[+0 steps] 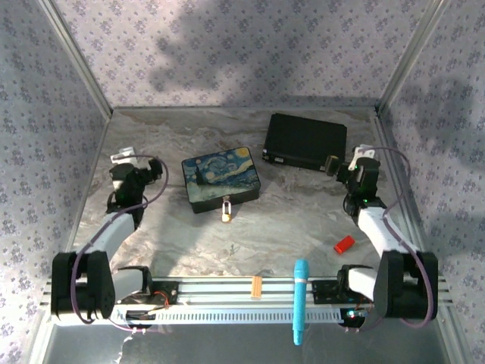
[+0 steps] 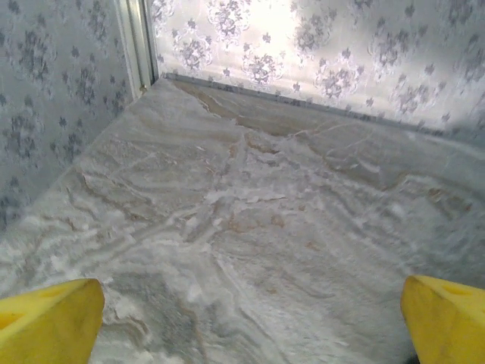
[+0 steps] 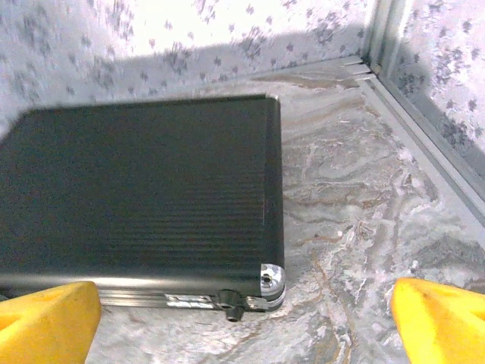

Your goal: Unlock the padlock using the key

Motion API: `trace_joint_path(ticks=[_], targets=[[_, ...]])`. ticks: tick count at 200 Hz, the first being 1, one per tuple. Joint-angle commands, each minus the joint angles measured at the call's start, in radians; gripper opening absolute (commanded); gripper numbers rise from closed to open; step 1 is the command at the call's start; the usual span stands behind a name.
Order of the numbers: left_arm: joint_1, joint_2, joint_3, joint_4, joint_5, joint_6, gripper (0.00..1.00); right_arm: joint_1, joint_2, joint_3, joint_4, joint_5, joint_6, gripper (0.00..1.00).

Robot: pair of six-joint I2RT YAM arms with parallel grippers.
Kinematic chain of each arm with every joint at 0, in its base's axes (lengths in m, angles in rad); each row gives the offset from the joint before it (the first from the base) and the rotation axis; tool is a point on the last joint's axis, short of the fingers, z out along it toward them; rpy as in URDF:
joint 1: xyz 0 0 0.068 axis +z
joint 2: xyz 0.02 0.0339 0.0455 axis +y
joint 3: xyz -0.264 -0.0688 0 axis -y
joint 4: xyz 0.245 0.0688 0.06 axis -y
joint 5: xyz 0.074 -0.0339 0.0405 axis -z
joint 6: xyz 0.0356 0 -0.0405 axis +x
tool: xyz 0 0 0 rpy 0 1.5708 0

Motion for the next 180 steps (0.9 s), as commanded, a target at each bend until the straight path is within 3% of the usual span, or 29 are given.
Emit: trace_joint_path(ticks=[1,12,33,56,71,91,111,156,180], targets=[[-0.003,-0.081,0.033,-0.234,0.069,-0.253,1.00,-0.020,-0.073,0.036,-0.271,-0.051,0.186,0.99],[-0.001,-0.114,0.025,-0.284,0.118,-0.361,1.00,-0.022,-0.105,0.044,-0.317,-0.137,0.182,0.99],[-0.002,-0.161,0.034,-0.381,0.254,-0.429,1.00,-0.005,-0.156,0.050,-0.380,-0.287,0.203,0.99],[-0.012,-0.180,0.053,-0.525,0.392,-0.500,1.00,0.072,-0.164,0.089,-0.519,-0.321,0.213,0.99],[-0.064,-0.176,0.088,-0.653,0.438,-0.464,1.00,0.142,-0.156,0.089,-0.565,-0.345,0.234,0.99],[-0.172,-0.161,0.145,-0.822,0.444,-0.391,1.00,0.279,-0.131,0.087,-0.602,-0.311,0.286,0.99],[-0.258,-0.179,0.134,-0.883,0.440,-0.392,1.00,0.446,-0.094,0.095,-0.627,-0.228,0.325,0.99],[-0.372,-0.252,0.050,-0.856,0.455,-0.528,1.00,0.753,-0.027,0.108,-0.643,-0.107,0.418,0.94],[-0.449,-0.252,0.018,-0.796,0.470,-0.579,1.00,0.891,0.016,0.111,-0.622,-0.066,0.498,0.86]])
